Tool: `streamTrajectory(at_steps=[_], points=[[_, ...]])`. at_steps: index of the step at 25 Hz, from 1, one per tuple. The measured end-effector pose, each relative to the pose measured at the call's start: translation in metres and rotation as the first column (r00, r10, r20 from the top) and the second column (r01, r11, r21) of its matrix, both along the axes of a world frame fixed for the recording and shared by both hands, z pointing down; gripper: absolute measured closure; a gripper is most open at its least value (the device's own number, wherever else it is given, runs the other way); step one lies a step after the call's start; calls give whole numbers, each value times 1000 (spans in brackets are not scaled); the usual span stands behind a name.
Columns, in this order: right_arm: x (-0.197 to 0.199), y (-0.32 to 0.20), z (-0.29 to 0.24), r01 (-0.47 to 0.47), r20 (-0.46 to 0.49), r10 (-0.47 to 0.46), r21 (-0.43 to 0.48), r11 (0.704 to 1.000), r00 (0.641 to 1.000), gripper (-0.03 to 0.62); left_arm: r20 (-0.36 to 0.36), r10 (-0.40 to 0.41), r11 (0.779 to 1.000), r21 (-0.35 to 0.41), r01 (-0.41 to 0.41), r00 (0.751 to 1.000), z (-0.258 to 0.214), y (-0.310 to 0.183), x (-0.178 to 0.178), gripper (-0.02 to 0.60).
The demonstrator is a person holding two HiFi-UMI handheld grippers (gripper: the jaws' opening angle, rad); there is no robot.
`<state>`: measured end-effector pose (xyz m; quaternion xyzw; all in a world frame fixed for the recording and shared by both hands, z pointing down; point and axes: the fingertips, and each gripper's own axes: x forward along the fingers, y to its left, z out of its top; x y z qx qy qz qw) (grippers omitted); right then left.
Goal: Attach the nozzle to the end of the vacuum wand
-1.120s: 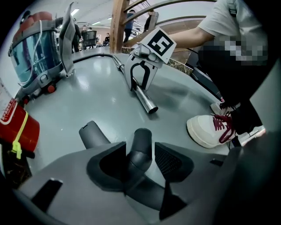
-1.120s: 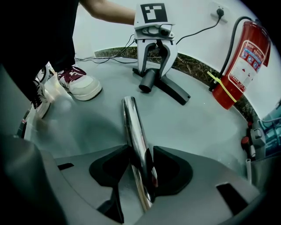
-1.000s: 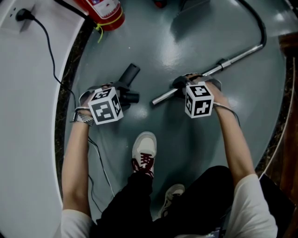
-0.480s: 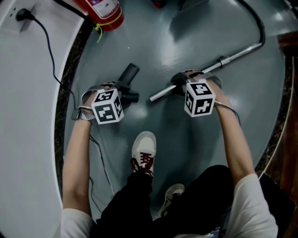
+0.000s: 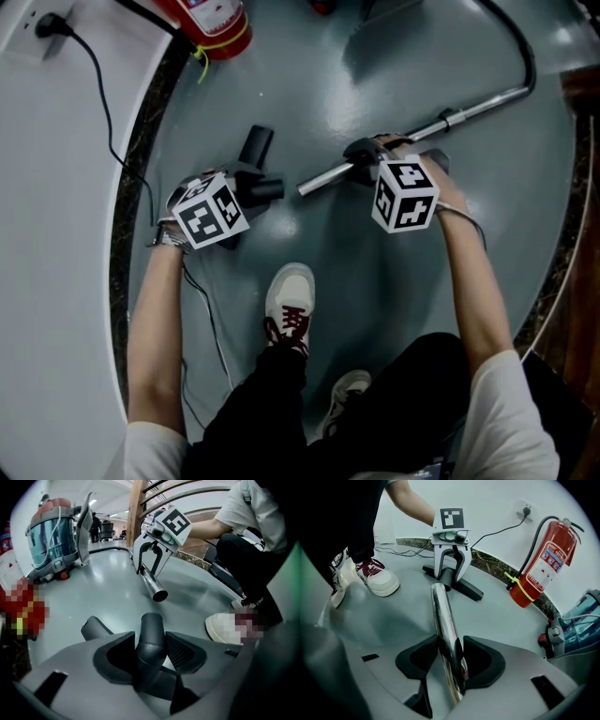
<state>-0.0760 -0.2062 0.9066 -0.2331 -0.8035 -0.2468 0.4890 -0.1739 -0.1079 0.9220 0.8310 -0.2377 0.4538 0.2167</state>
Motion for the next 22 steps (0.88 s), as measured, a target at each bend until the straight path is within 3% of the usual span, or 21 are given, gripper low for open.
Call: streamTrajectory(at_steps=[6, 11, 17, 22], points=[[-6, -4, -6, -9, 22, 8, 6, 1000, 1000, 413, -114, -121, 991, 36, 126, 986, -15, 1, 2, 379], [-11, -7, -11, -11, 36, 10, 14, 1000, 999, 414, -155, -147, 987, 48, 156, 977, -20, 0, 8, 382], [-13, -8, -15, -16, 51, 15, 13, 1000, 999, 414, -283, -233, 961, 81, 265, 930, -38, -12, 17, 383], [-14, -9, -17, -18, 57, 17, 11, 1000, 998, 414, -247, -217, 968, 67, 240, 944, -31, -9, 21, 383]])
